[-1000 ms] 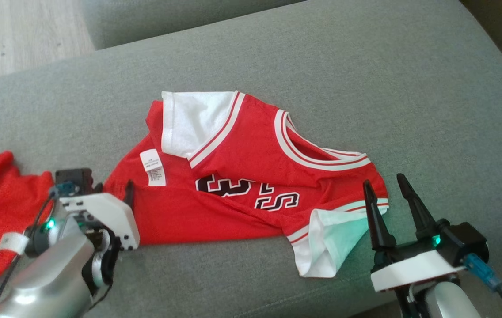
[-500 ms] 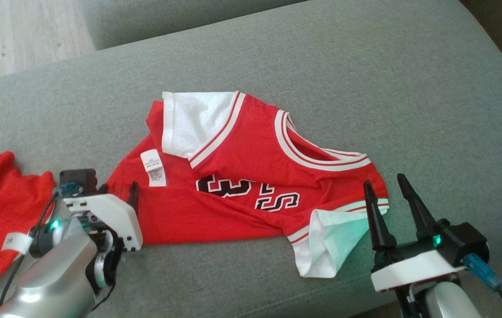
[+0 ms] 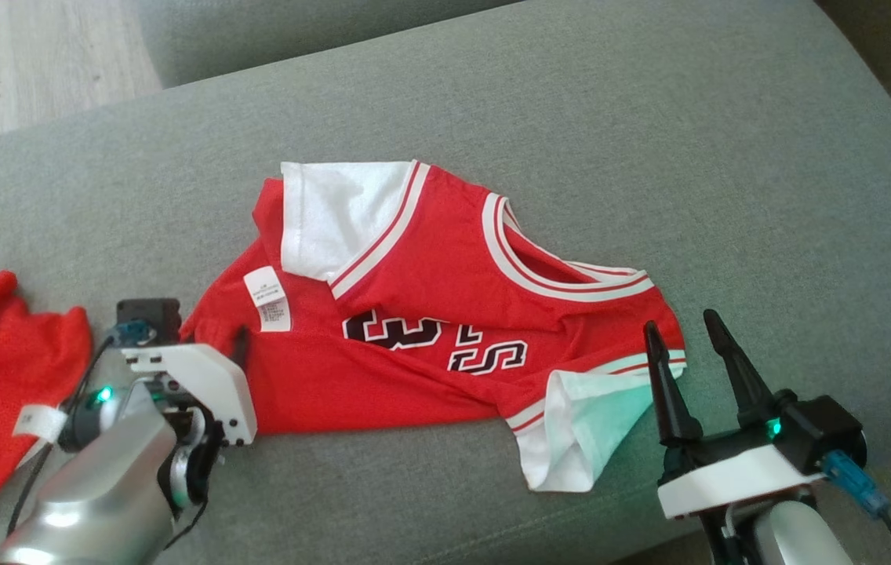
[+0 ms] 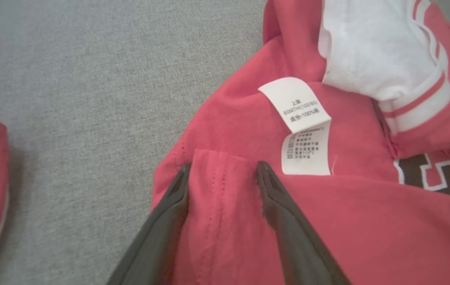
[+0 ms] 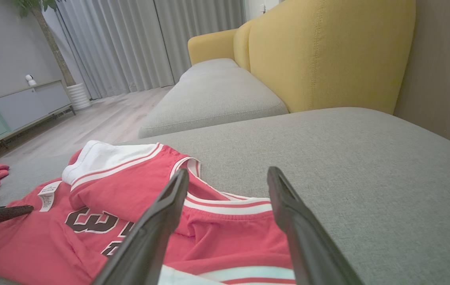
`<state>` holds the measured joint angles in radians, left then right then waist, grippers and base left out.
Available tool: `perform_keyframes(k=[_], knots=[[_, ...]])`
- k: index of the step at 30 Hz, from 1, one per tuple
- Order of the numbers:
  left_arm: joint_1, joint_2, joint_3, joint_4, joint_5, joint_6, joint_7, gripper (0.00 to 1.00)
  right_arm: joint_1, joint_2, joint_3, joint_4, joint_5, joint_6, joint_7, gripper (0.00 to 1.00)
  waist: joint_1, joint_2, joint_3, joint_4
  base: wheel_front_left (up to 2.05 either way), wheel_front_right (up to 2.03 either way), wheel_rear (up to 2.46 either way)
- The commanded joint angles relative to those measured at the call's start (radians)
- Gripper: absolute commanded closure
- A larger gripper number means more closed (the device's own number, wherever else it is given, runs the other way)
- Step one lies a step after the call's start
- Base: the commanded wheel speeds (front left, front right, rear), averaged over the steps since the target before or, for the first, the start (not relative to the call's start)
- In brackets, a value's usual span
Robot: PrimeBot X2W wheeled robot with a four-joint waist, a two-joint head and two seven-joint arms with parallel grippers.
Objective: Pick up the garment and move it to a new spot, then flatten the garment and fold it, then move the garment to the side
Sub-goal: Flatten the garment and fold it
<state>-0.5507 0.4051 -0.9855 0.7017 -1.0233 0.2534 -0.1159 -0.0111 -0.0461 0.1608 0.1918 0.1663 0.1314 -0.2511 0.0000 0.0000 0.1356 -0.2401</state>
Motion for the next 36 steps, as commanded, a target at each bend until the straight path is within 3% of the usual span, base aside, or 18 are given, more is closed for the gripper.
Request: perform_keyframes(k=[1, 6, 9, 11, 12, 17, 22, 25, 26, 29, 36], knots=[[-0.058, 0.027, 0.035, -0.003, 0.006, -0.004, -0.005, 0.20, -0.033, -0.004, 0.025, -0.027, 0.003, -0.001, -0.011, 0.00, 0.0000, 0.0000, 0.001, -0.002, 0.00, 0.00, 0.00], [-0.063, 0.025, 0.034, 0.012, 0.008, -0.007, -0.014, 0.36, -0.028, -0.004, 0.020, -0.026, 0.004, -0.001, -0.011, 0.00, 0.0000, 0.0000, 0.000, -0.002, 0.00, 0.00, 0.00], [-0.062, 0.025, 0.032, 0.012, 0.009, -0.010, -0.018, 0.61, -0.025, -0.004, 0.018, -0.026, 0.005, -0.001, -0.011, 0.00, 0.0000, 0.0000, -0.004, 0.003, 0.00, 0.00, 0.00], [-0.057, 0.026, 0.029, 0.004, 0.009, -0.013, -0.018, 0.90, -0.021, -0.004, 0.014, -0.026, 0.005, -0.001, -0.011, 0.00, 0.0000, 0.0000, -0.009, 0.008, 0.00, 0.00, 0.00], [-0.054, 0.028, 0.026, -0.003, 0.009, -0.017, -0.014, 1.00, -0.019, -0.004, 0.012, -0.026, 0.004, -0.001, -0.011, 0.00, 0.0000, 0.0000, -0.011, 0.012, 0.00, 0.00, 0.00], [-0.040, 0.048, 0.025, -0.090, 0.009, -0.028, -0.025, 1.00, -0.006, -0.004, 0.002, -0.025, 0.000, -0.001, -0.011, 0.00, 0.0000, 0.0000, -0.025, 0.036, 0.00, 0.00, 0.00], [0.031, 0.101, 0.034, -0.286, -0.016, -0.019, -0.027, 1.00, 0.009, -0.004, -0.006, -0.025, -0.001, -0.001, -0.011, 0.00, 0.0000, 0.0000, -0.045, 0.059, 0.00, 0.00, 0.00], [0.112, 0.166, 0.032, -0.432, -0.037, 0.014, -0.007, 1.00, 0.020, -0.004, -0.012, -0.029, -0.001, -0.001, -0.011, 0.00, 0.0000, 0.0000, -0.052, 0.072, 0.00, 0.00, 0.00], [0.165, 0.216, 0.033, -0.521, -0.045, 0.053, 0.002, 1.00, 0.028, -0.004, -0.016, -0.031, -0.003, -0.001, -0.011, 0.00, 0.0000, 0.0000, -0.055, 0.084, 0.00, 0.00, 0.00], [0.245, 0.267, 0.042, -0.630, -0.080, 0.094, 0.009, 1.00, 0.037, -0.004, -0.019, -0.033, -0.006, -0.001, -0.011, 0.00, 0.0000, 0.0000, -0.059, 0.105, 0.00, 0.00, 0.00], [0.384, 0.323, 0.015, -0.728, -0.133, 0.109, 0.028, 1.00, 0.035, -0.004, -0.018, -0.030, -0.022, -0.001, -0.011, 0.00, 0.0000, 0.0000, -0.063, 0.140, 0.00, 0.00, 0.00]])
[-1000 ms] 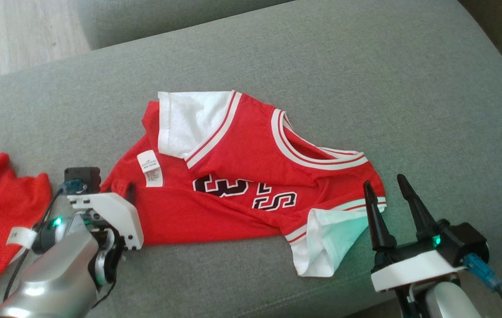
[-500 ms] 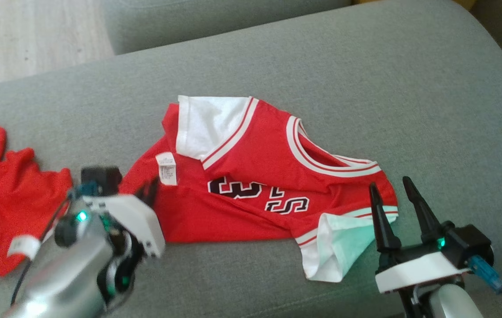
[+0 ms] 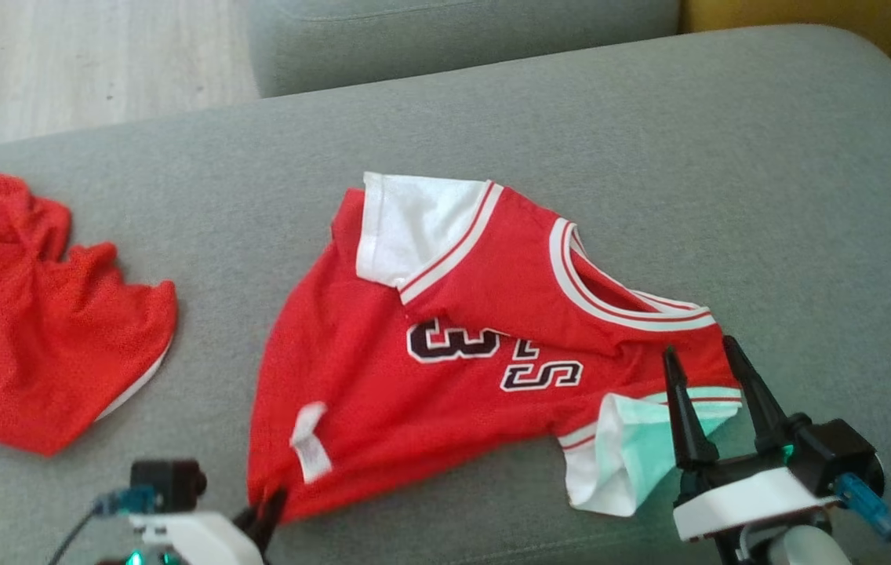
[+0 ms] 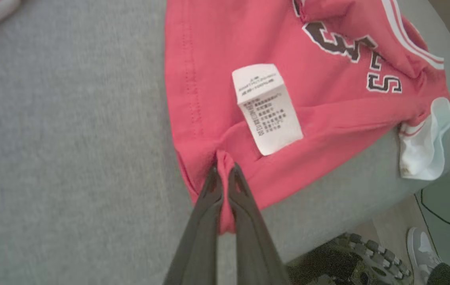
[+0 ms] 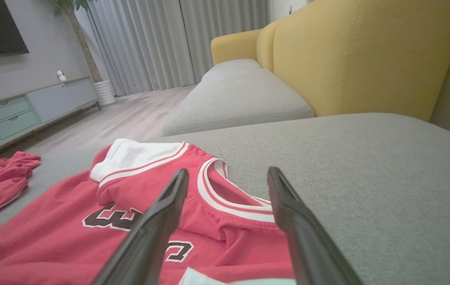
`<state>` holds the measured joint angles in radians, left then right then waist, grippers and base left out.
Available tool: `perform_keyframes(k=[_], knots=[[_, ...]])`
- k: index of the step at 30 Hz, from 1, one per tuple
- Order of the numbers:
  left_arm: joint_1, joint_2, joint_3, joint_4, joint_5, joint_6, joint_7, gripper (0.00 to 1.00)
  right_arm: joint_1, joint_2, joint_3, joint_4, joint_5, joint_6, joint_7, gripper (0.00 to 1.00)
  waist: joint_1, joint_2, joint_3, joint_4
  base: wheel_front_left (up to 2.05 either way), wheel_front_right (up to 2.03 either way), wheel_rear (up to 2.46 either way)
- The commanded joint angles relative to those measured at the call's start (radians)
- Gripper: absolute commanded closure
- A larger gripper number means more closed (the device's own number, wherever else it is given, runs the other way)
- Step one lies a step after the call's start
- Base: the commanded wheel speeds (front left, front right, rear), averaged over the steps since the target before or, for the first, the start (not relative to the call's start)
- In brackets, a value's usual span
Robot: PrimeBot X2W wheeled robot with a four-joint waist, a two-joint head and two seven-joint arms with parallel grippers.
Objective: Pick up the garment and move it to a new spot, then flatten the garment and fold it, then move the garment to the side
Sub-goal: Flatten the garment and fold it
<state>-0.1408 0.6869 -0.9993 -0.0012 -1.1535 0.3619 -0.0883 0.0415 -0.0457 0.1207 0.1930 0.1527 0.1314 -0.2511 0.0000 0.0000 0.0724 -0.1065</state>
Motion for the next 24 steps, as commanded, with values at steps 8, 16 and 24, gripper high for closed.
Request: perform_keyframes(k=[8, 16, 24], knots=[[0.019, 0.024, 0.018, 0.024, 0.001, 0.005, -0.041, 0.00, -0.017, -0.004, 0.027, -0.024, -0.023, -0.001, -0.011, 0.00, 0.0000, 0.0000, -0.010, 0.032, 0.00, 0.00, 0.00], [0.088, -0.018, 0.078, 0.067, -0.023, 0.026, -0.141, 0.00, 0.008, -0.004, 0.012, -0.020, -0.031, -0.001, -0.011, 0.00, 0.0000, 0.0000, -0.052, 0.032, 0.00, 0.00, 0.00], [0.089, -0.168, 0.205, 0.032, 0.152, -0.034, -0.173, 0.00, 0.027, -0.004, -0.017, -0.032, -0.048, -0.001, -0.011, 0.00, 0.0000, 0.0000, -0.060, 0.039, 0.00, 0.00, 0.00]])
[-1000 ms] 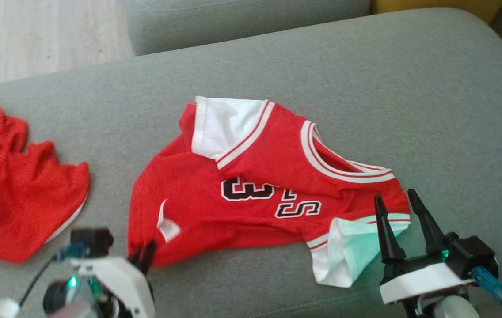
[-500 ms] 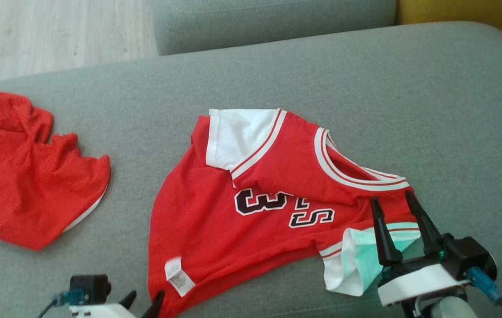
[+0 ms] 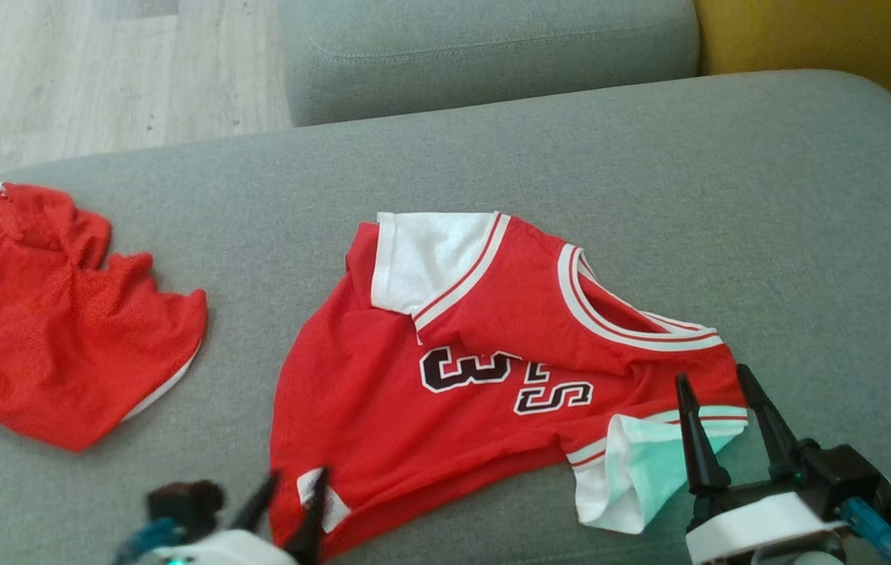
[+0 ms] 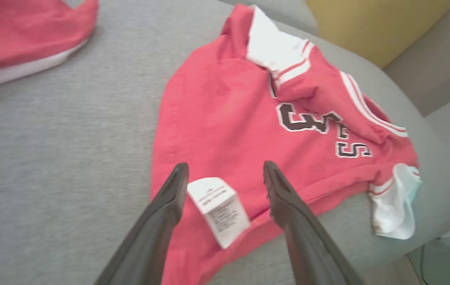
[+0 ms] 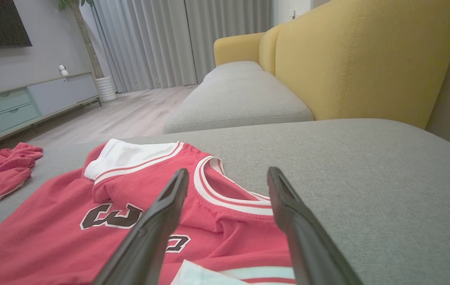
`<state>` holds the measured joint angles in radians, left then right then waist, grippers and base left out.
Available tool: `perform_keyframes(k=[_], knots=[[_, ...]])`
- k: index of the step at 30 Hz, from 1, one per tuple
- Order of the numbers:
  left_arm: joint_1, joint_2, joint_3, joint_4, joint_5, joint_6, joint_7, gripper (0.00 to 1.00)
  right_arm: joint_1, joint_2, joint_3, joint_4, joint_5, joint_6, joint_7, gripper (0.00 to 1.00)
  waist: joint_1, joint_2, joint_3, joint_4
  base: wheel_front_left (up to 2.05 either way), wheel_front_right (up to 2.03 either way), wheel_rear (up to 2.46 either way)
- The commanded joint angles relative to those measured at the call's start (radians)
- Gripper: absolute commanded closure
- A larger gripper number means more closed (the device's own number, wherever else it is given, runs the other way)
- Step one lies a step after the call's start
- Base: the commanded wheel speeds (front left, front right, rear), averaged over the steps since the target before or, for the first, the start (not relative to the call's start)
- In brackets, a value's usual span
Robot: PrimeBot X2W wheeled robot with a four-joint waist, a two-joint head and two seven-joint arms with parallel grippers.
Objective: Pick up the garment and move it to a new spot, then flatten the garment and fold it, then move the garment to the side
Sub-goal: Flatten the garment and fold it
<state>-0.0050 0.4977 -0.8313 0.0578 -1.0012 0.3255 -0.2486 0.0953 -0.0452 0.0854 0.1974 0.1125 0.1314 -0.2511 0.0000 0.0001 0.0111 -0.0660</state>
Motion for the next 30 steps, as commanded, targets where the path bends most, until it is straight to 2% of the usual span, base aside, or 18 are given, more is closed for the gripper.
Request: perform_keyframes(k=[1, 5, 9, 15, 23, 30], knots=[[-0.053, -0.004, 0.037, -0.028, 0.021, -0.013, -0.013, 0.00, -0.030, -0.005, 0.018, -0.038, -0.010, -0.001, -0.011, 0.00, 0.0000, -0.0001, 0.006, -0.005, 0.00, 0.00, 0.00], [-0.116, -0.095, -0.032, 0.009, 0.083, -0.095, -0.008, 0.00, -0.045, -0.005, 0.025, -0.043, -0.011, -0.001, -0.011, 0.00, 0.0000, -0.0001, 0.017, -0.026, 0.00, 0.00, 0.00], [-0.204, -0.190, -0.107, 0.074, 0.100, -0.176, 0.035, 0.00, -0.057, -0.005, 0.027, -0.051, -0.009, -0.001, -0.011, 0.00, 0.0000, -0.0001, 0.033, -0.060, 0.00, 0.00, 0.00], [-0.337, -0.293, -0.185, 0.198, 0.123, -0.275, 0.108, 0.00, -0.079, -0.005, 0.017, -0.064, -0.023, -0.001, -0.011, 0.00, 0.0000, -0.0001, 0.071, -0.127, 0.00, 0.00, 0.00], [-0.440, -0.379, -0.222, 0.364, 0.115, -0.354, 0.164, 0.00, -0.100, -0.005, 0.022, -0.082, -0.008, -0.001, -0.011, 0.00, 0.0000, -0.0001, 0.126, -0.204, 0.00, 0.00, 0.00], [-0.475, -0.415, -0.238, 0.470, 0.095, -0.384, 0.188, 0.00, -0.111, -0.005, 0.024, -0.089, 0.010, -0.001, -0.011, 0.00, 0.0000, -0.0001, 0.157, -0.237, 0.00, 0.00, 0.00]])
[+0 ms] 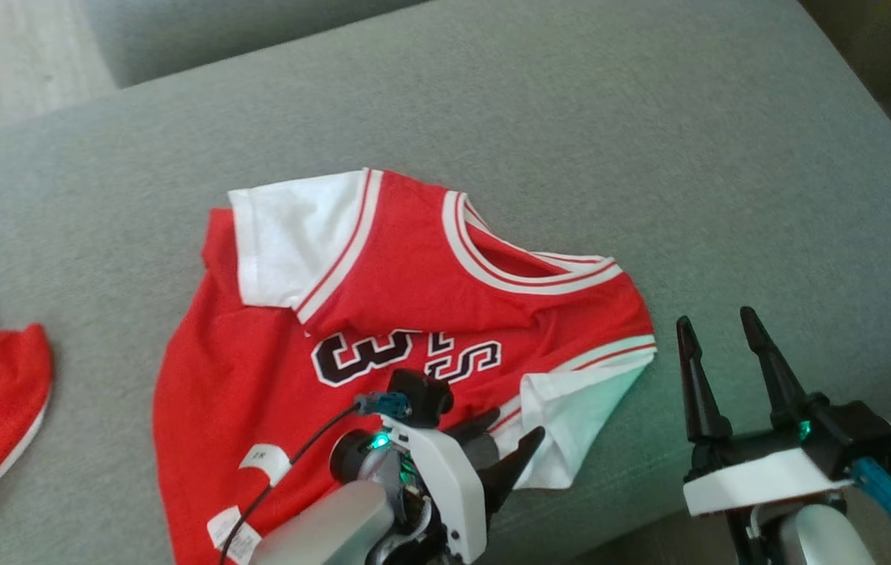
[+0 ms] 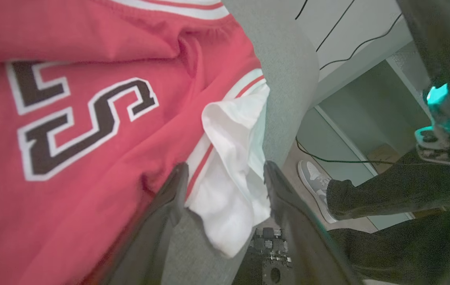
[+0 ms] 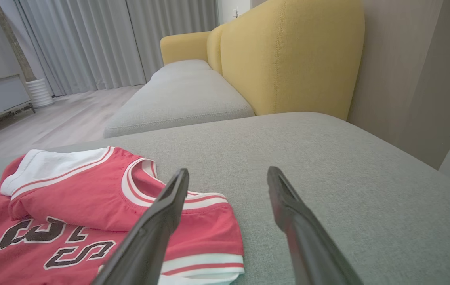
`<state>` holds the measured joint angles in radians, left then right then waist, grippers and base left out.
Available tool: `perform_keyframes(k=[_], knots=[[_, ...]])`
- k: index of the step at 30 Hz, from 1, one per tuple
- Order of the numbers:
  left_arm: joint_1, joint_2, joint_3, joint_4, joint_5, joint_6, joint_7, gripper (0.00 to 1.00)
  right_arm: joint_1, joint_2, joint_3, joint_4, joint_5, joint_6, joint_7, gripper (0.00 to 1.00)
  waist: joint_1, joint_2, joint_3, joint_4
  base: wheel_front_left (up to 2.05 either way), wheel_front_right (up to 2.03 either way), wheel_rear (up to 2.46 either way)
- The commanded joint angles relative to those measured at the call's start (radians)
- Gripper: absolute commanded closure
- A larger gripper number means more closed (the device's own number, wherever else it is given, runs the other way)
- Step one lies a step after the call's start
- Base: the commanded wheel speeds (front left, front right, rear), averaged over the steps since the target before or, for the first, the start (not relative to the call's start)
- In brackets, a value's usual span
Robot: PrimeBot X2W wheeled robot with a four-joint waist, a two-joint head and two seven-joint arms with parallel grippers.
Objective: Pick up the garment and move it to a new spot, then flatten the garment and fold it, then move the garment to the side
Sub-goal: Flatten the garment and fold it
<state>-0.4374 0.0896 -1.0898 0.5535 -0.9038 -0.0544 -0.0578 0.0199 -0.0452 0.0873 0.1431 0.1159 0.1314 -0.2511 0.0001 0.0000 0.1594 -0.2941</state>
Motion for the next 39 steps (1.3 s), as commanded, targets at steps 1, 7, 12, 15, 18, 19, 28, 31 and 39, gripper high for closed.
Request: perform_keyframes(k=[1, 7, 12, 15, 18, 19, 28, 31, 39], knots=[[-0.049, -0.011, 0.017, -0.010, -0.002, -0.007, -0.001, 0.00, -0.037, -0.005, 0.023, -0.034, 0.009, -0.001, -0.011, 0.00, -0.0001, 0.0000, 0.012, -0.013, 0.00, 0.00, 0.00], [-0.061, -0.028, -0.005, 0.044, -0.017, -0.026, 0.010, 0.00, -0.046, -0.005, 0.021, -0.034, 0.019, -0.001, -0.011, 0.00, -0.0001, 0.0000, 0.024, -0.028, 0.00, 0.00, 0.00], [-0.072, -0.035, -0.039, 0.064, -0.017, -0.042, 0.015, 0.00, -0.049, -0.005, 0.025, -0.033, 0.028, -0.001, -0.011, 0.00, -0.0001, 0.0000, 0.029, -0.037, 0.00, 0.00, 0.00], [-0.074, -0.037, -0.074, 0.063, -0.017, -0.054, 0.021, 0.00, -0.051, -0.005, 0.028, -0.031, 0.033, -0.001, -0.011, 0.00, -0.0001, 0.0000, 0.033, -0.043, 0.00, 0.00, 0.00], [-0.070, -0.039, -0.118, 0.044, -0.022, -0.067, 0.017, 0.00, -0.053, -0.005, 0.032, -0.028, 0.037, -0.001, -0.011, 0.00, -0.0001, 0.0000, 0.034, -0.049, 0.00, 0.00, 0.00], [-0.068, -0.039, -0.134, 0.028, -0.025, -0.071, 0.017, 0.00, -0.054, -0.005, 0.033, -0.027, 0.038, -0.001, -0.011, 0.00, -0.0001, 0.0000, 0.035, -0.052, 0.00, 0.00, 0.00], [-0.042, -0.039, -0.190, -0.228, -0.019, -0.076, 0.050, 0.00, -0.056, -0.005, 0.036, -0.018, 0.041, -0.001, -0.011, 0.00, -0.0001, 0.0000, 0.032, -0.062, 0.00, 0.00, 0.00], [-0.041, -0.039, -0.190, -0.271, 0.029, -0.076, 0.063, 0.00, -0.055, -0.005, 0.033, -0.014, 0.040, -0.001, -0.011, 0.00, -0.0001, 0.0000, 0.027, -0.057, 0.00, 0.00, 0.00], [-0.120, -0.001, -0.127, -0.180, 0.058, -0.055, -0.091, 0.00, -0.046, -0.005, 0.026, -0.011, 0.036, -0.001, -0.011, 0.00, -0.0001, 0.0000, 0.008, -0.039, 0.00, 0.00, 0.00]])
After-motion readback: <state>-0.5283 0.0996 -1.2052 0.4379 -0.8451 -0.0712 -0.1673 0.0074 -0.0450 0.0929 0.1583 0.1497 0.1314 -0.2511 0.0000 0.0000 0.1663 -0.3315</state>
